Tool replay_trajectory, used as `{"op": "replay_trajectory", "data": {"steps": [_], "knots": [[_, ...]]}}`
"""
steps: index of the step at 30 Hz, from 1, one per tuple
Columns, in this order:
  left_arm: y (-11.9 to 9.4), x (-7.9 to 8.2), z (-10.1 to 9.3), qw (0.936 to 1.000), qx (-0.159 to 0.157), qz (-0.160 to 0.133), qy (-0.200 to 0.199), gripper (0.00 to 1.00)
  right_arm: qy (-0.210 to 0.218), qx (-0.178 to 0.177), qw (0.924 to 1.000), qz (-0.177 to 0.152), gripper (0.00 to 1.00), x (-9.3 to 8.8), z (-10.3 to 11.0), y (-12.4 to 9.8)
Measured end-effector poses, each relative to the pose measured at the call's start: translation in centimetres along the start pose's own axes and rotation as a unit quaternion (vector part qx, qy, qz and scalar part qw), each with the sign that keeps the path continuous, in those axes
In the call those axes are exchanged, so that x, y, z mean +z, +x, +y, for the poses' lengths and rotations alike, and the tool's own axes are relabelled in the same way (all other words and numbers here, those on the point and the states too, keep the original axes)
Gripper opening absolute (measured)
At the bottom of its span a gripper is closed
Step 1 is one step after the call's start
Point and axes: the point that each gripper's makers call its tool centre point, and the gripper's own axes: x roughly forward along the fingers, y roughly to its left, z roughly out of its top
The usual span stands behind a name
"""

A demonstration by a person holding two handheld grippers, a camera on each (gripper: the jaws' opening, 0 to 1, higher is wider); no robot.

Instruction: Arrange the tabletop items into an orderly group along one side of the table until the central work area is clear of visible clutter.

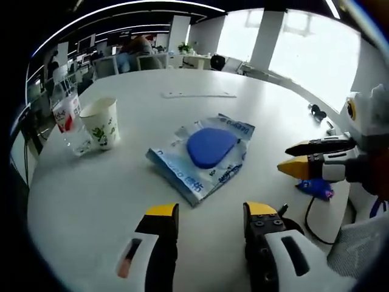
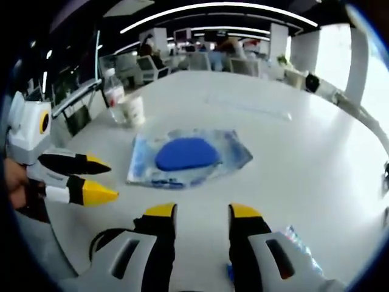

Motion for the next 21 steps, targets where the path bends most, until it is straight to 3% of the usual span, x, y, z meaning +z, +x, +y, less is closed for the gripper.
{"op": "replay_trajectory", "data": {"steps": [7,21], "knots": [[0.7,0.5,0.8,0.9999,0.006,0.0,-0.008,0.42,-0.004,0.001,1.0,-0.008,0.32,1.7,-0.9,0.9],[2.2,1.2,2.1,0.9995,0.023,0.009,-0.02,0.41,-0.011,0.006,0.9999,0.005,0.32,3.0,-2.2,2.9]]}}
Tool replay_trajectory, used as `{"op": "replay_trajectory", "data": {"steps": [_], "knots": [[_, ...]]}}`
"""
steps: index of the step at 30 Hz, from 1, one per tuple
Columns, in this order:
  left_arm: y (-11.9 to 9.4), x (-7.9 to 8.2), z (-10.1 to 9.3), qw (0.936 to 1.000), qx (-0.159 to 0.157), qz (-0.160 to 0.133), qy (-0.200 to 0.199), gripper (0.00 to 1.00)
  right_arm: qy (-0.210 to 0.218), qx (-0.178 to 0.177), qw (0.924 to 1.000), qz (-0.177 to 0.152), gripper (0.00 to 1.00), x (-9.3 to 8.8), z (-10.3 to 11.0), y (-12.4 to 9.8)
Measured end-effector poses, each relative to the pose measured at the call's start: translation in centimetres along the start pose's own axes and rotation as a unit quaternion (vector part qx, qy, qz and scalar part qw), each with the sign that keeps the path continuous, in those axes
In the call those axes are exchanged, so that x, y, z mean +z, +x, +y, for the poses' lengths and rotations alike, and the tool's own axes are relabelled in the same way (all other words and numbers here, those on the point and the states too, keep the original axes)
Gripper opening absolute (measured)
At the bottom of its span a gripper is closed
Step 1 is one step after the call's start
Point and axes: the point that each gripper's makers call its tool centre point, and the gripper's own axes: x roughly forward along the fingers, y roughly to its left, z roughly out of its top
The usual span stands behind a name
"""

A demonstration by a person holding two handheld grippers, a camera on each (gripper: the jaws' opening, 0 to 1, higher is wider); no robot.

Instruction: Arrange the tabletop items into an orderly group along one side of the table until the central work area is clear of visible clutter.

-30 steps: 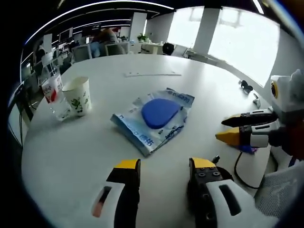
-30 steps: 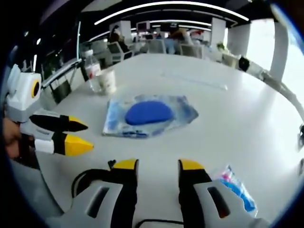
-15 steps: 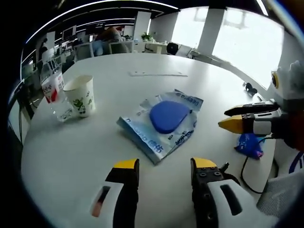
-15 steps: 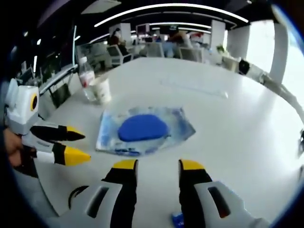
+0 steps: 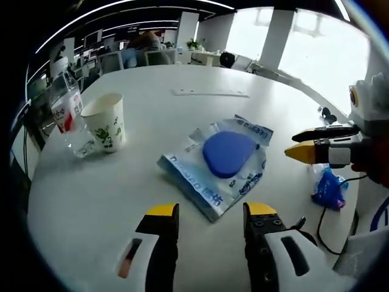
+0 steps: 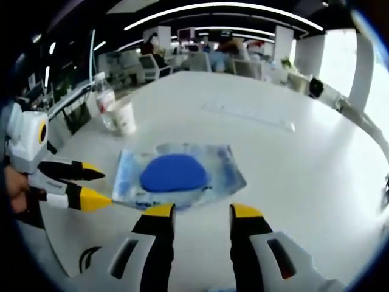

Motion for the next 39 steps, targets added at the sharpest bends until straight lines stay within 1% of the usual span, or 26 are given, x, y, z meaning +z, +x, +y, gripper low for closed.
{"op": "replay_trajectory", "data": {"steps": [8,15,19,23,25,29,39], "knots": [[1.0,0.0,0.1,0.9999,0.004,0.011,-0.004,0.4,0.001,0.0,1.0,0.006,0.32,0.6,-0.9,1.0],[1.7,0.4,0.6,0.9997,0.01,0.01,-0.02,0.38,-0.002,-0.003,1.0,0.007,0.32,1.8,-2.2,1.9],[2.0,0.5,0.7,0.9997,0.011,0.013,-0.019,0.38,-0.002,-0.003,0.9999,0.01,0.32,2.5,-2.8,2.6],[2.4,0.8,0.9,0.9996,0.01,0.01,-0.025,0.39,-0.002,0.0,0.9999,0.013,0.32,3.0,-2.9,3.3],[2.7,0.7,1.0,0.9993,0.006,0.011,-0.034,0.39,-0.008,0.001,0.9999,0.012,0.32,3.3,-2.8,3.6],[3.1,0.8,1.5,0.9992,0.012,0.012,-0.038,0.39,-0.011,0.005,0.9998,0.016,0.32,3.4,-2.8,4.3],[3.5,1.2,1.9,0.9991,0.019,0.011,-0.037,0.37,0.003,0.006,0.9996,0.027,0.32,3.5,-4.1,6.3]]}}
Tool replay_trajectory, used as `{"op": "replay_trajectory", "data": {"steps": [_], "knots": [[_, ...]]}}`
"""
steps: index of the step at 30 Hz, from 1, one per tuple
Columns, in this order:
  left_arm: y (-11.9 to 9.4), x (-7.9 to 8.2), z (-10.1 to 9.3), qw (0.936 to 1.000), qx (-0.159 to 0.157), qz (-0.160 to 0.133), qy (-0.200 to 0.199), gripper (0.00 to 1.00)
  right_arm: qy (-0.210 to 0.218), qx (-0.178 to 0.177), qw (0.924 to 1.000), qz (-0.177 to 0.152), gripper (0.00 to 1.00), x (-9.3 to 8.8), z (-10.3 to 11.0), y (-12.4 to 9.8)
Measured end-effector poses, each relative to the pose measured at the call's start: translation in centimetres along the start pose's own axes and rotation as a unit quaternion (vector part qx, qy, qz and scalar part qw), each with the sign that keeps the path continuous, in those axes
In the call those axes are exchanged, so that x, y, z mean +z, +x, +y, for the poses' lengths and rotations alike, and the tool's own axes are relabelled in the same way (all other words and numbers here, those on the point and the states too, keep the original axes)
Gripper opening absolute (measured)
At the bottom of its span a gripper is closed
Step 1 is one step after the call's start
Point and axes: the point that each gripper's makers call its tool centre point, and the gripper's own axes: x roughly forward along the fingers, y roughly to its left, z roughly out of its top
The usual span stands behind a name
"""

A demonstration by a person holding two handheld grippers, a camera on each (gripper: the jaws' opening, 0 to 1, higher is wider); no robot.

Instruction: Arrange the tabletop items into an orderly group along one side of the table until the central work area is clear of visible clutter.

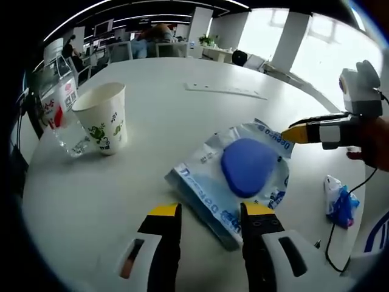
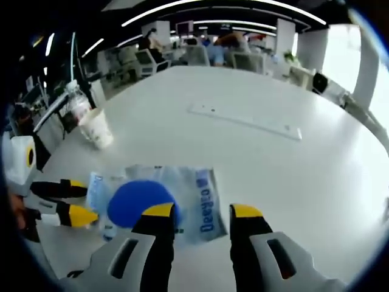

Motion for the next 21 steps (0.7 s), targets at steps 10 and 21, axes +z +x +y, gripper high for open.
{"op": "replay_trajectory", "data": {"steps": [10,21], "knots": [[0.5,0.4,0.1,0.9999,0.011,-0.005,0.002,0.36,0.006,0.0,0.9999,0.01,0.32,-0.2,-0.9,1.4],[1.0,0.8,-0.1,0.9997,0.021,-0.005,0.012,0.36,0.004,0.01,0.9993,0.036,0.3,-1.8,-1.0,2.6]]}}
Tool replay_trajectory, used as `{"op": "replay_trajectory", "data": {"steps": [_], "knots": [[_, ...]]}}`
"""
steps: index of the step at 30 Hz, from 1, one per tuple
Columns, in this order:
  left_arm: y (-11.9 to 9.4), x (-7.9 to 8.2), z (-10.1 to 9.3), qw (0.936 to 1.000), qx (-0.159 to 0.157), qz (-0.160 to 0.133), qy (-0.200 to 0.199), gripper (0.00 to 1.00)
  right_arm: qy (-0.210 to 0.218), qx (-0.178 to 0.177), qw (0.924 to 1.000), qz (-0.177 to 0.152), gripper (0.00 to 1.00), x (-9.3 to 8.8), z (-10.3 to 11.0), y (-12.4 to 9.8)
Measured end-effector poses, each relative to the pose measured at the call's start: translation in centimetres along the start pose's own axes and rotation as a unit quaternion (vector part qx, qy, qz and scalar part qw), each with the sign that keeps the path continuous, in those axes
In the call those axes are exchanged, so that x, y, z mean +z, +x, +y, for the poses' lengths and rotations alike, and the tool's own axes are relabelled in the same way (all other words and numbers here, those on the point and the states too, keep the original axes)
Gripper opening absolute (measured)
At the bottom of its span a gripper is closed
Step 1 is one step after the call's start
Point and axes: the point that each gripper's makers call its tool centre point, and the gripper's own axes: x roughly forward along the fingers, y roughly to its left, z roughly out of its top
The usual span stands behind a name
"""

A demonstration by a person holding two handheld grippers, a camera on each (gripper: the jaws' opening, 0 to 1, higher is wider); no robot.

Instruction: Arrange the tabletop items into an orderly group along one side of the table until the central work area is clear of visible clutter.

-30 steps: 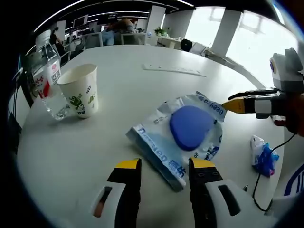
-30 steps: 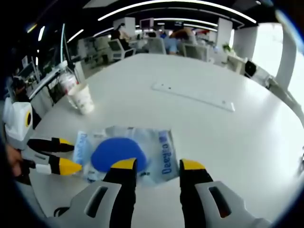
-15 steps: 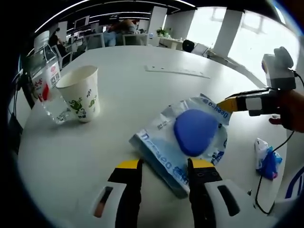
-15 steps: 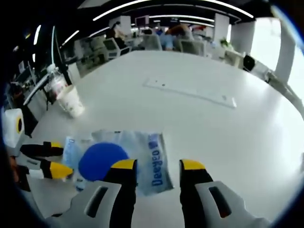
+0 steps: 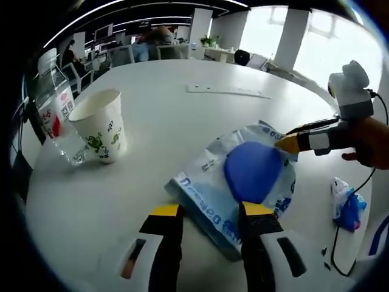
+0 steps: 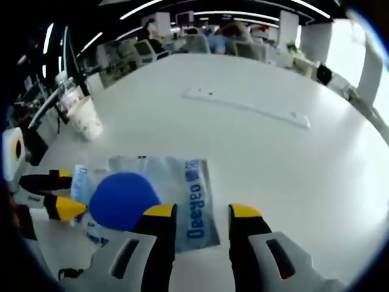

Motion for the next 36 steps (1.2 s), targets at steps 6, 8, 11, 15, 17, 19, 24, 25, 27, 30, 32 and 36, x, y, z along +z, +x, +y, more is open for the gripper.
{"op": "replay_trajectory", "data": {"steps": [6,8,11,15,17,19,24,25,27,30,32,36], "knots": [[0.3,0.3,0.2,0.9999,0.006,0.003,0.008,0.35,0.003,0.003,1.0,0.001,0.29,0.0,0.1,0.3],[0.3,0.3,0.2,0.9999,0.008,0.004,0.008,0.35,0.004,0.003,1.0,-0.001,0.29,0.2,0.0,0.5],[0.3,0.3,0.2,0.9997,0.015,0.006,0.016,0.33,-0.003,0.001,1.0,0.002,0.28,0.2,0.2,0.6],[0.4,0.4,0.6,0.9995,0.027,0.011,0.015,0.25,-0.019,0.0,0.9998,0.002,0.2,0.1,0.5,0.6],[0.5,0.4,0.6,0.9994,0.025,0.014,0.019,0.25,-0.018,0.0,0.9998,0.001,0.2,0.1,0.5,0.6],[0.6,0.4,0.6,0.9993,0.024,0.015,0.022,0.25,-0.015,0.002,0.9999,0.002,0.19,0.1,0.5,0.5],[0.5,0.4,0.6,0.9992,0.027,0.017,0.023,0.25,-0.02,0.001,0.9998,0.004,0.17,-0.1,0.6,0.3],[0.6,0.4,0.6,0.9992,0.028,0.017,0.024,0.25,-0.027,-0.002,0.9996,0.004,0.16,-0.2,0.6,0.2],[0.6,0.4,0.6,0.9992,0.027,0.017,0.024,0.23,-0.035,-0.008,0.9993,0.004,0.1,-0.2,0.5,0.0],[0.7,0.5,0.5,0.9992,0.026,0.019,0.022,0.21,-0.034,-0.013,0.9993,0.0,0.04,-0.1,0.3,-0.2],[0.7,0.5,0.4,0.9994,0.024,0.018,0.017,0.2,-0.033,-0.014,0.9993,0.004,0.03,-0.3,0.3,-0.2],[0.6,0.5,0.5,0.9996,0.022,0.018,0.009,0.18,-0.028,-0.012,0.9995,0.004,0.02,-0.5,0.4,-0.6]]}}
